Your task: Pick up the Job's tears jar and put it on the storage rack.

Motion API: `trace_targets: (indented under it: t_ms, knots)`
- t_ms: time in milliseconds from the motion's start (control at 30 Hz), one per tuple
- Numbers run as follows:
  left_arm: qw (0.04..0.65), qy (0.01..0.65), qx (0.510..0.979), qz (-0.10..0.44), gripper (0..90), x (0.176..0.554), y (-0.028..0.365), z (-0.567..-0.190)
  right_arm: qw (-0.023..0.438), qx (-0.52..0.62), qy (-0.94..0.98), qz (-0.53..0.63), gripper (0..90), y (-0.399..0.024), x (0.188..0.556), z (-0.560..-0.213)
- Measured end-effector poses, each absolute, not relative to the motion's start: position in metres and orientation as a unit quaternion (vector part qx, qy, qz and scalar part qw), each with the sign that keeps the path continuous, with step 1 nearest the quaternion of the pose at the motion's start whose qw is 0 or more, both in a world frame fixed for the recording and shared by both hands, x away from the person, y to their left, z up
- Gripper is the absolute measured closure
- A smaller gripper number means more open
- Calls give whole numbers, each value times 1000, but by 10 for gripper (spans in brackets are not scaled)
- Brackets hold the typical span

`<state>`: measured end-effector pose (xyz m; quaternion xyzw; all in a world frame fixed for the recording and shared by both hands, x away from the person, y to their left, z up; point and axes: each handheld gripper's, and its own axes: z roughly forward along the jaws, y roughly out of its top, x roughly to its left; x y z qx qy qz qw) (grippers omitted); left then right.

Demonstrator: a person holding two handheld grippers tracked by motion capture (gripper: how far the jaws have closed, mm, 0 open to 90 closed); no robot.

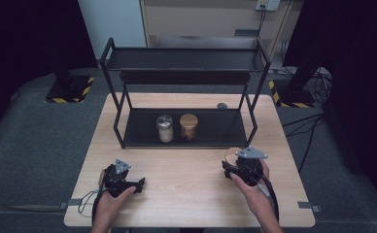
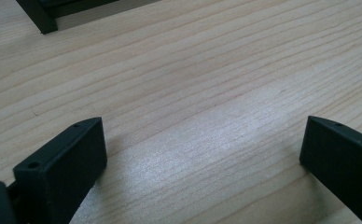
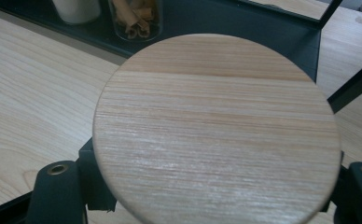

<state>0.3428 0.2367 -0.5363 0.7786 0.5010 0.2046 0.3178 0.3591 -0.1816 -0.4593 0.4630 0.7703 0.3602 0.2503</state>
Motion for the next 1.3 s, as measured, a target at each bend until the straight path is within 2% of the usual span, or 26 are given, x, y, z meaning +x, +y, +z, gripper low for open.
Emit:
trace_targets:
  t_ms: [1300]
  knots:
    - [318, 501, 778, 204, 0, 343, 237, -536, 233, 445, 784, 363, 259, -138, 392, -463]
